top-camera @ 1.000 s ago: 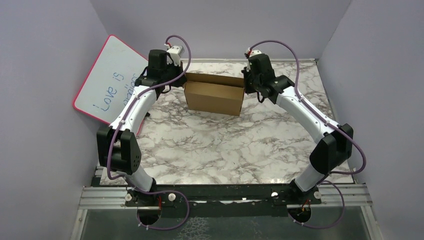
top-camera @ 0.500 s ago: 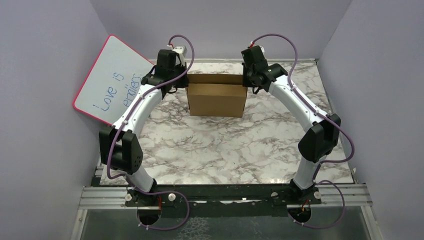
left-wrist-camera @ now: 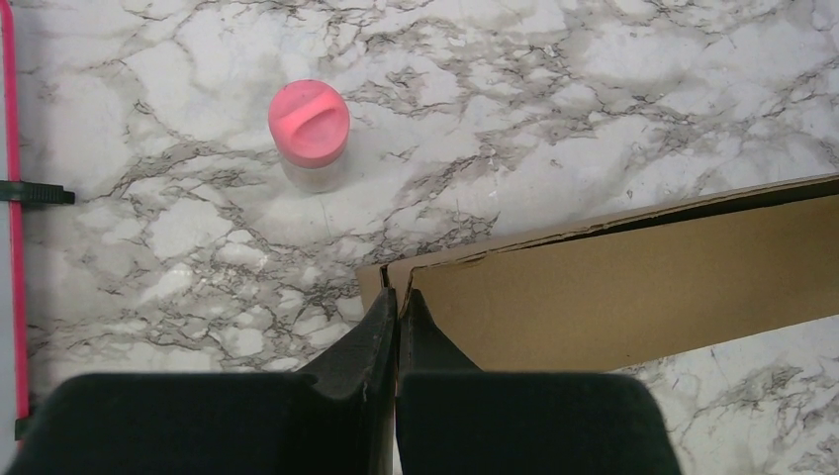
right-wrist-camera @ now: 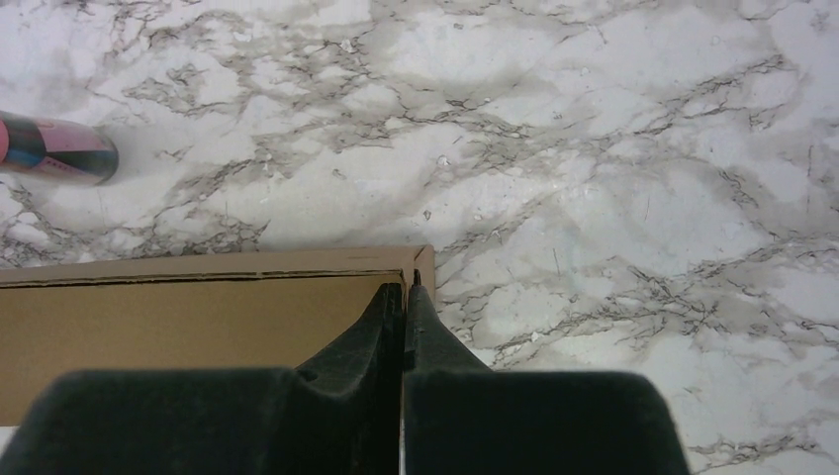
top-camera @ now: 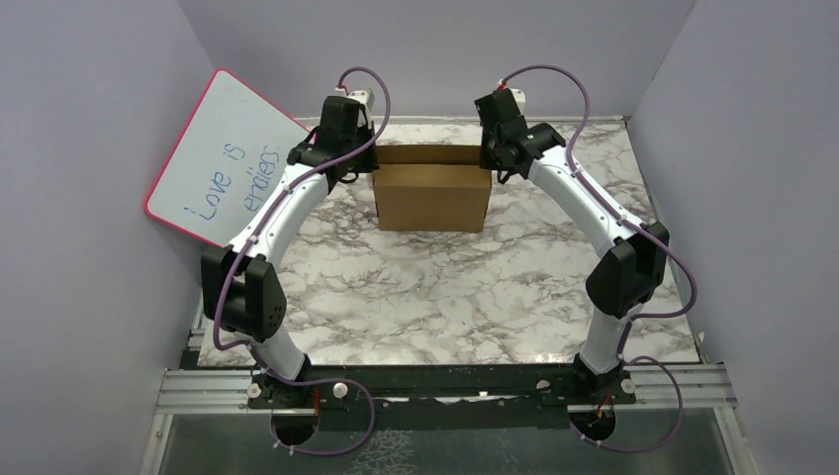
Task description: Fold the paper box
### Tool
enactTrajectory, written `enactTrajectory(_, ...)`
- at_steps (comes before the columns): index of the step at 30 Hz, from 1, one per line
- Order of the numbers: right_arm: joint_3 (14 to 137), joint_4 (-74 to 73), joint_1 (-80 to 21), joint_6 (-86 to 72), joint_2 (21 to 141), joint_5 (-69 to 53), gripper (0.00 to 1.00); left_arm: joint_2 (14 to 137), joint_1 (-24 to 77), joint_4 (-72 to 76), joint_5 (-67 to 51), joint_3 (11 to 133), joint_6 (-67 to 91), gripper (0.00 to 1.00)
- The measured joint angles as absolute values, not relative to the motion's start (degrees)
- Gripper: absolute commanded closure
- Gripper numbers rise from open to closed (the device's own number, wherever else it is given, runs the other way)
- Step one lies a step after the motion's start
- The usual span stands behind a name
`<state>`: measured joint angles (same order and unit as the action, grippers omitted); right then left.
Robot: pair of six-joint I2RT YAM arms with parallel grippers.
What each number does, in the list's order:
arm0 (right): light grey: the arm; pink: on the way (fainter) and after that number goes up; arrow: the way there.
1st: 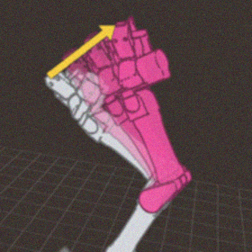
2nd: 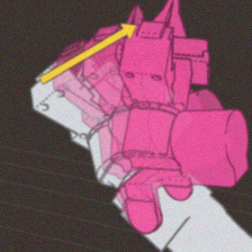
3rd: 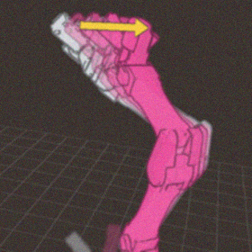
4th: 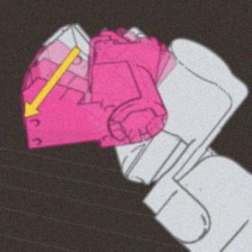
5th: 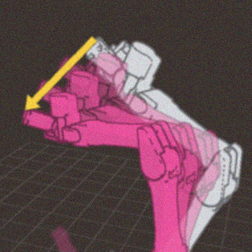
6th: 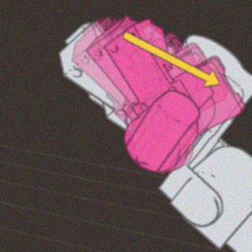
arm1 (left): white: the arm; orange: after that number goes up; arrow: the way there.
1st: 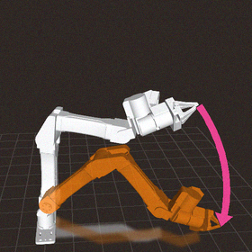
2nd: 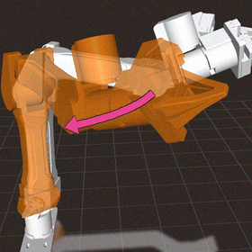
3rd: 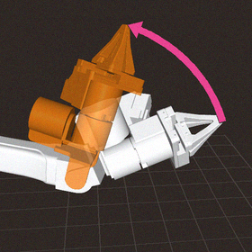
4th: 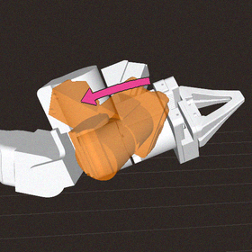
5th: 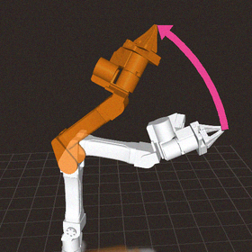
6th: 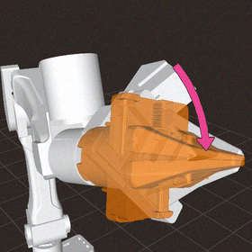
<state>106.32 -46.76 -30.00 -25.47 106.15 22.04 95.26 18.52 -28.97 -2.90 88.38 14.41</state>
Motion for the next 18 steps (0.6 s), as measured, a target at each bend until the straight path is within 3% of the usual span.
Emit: enactTrajectory(18, 104.1, -42.7, -30.0, -21.3, 105.9, 23.6, 0.99, 96.4, 21.6, -30.5, 4.5, 90.3, 14.7, 1.0)
